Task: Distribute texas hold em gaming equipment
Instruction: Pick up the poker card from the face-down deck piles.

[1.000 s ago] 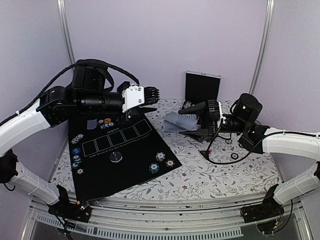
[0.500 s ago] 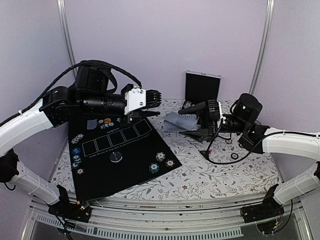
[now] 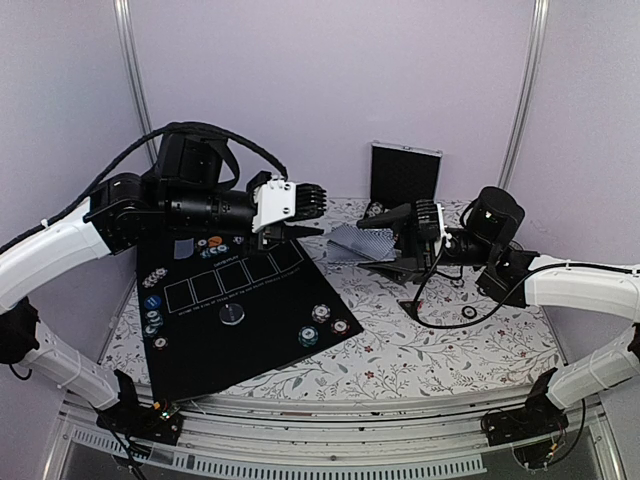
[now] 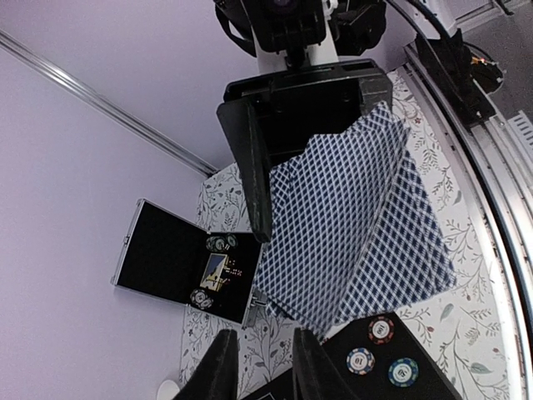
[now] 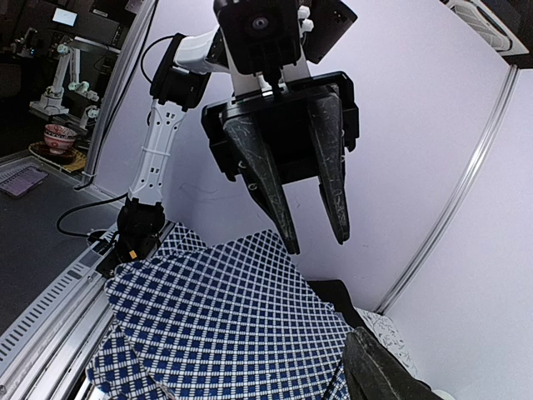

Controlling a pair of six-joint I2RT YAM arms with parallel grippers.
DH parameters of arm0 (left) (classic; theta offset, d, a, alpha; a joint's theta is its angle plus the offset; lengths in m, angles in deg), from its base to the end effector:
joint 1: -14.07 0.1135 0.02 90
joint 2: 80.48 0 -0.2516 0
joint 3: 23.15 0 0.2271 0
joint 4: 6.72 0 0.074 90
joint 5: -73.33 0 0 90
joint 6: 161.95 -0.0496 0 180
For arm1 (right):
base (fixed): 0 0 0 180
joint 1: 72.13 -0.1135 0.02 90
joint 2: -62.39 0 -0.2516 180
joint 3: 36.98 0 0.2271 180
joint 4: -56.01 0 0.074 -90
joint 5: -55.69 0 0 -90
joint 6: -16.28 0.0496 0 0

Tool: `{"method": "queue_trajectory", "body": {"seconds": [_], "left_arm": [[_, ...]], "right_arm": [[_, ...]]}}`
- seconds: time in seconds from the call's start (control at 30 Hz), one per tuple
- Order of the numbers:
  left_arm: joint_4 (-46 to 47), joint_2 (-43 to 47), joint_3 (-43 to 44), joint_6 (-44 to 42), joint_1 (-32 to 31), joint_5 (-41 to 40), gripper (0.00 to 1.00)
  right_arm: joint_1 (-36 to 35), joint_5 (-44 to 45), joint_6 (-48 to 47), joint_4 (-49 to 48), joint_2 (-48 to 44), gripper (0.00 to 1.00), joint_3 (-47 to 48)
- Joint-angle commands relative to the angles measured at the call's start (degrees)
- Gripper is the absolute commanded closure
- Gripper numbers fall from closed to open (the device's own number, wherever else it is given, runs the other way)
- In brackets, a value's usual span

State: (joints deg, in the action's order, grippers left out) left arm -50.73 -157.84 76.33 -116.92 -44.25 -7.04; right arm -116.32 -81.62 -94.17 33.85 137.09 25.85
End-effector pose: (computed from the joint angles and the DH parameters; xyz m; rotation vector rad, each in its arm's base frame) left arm 0.1449 -0.2506 0.3987 1.6041 1.1272 -0.3175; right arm 0.1766 0.2225 0.3287 -1.3120 0.7573 0.9056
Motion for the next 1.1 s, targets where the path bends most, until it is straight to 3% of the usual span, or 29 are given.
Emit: {"method": "queue_trajectory", "body": {"seconds": [0.0,0.5,0.93,1.07], "left_arm": [[-0.85,-0.01,0.48,0.59,-0.18,1.54,0.74],[-3.26,-0.49,1.31,0.89,-1.02,2.6,0.74],[-1.51,0.94,1.67,-0.82,-1.22,-2.4,0.74],[-1.09,-0.16,2.79,-0.38,-1.31,-0.16,0.73]], "right_arm": [[0.35,-0.66,-0.21,-0.67,-0.54,0.41,1.31],[0.39,-0.58,-0.38,-0.58,-0.6,0.41,1.32],[0.42,-0.66,-0.38,-0.49,-0.69,0.41,1.36],[0.37,-0.81,-0.39,-0.54,-0.52,0.41,1.48]]}}
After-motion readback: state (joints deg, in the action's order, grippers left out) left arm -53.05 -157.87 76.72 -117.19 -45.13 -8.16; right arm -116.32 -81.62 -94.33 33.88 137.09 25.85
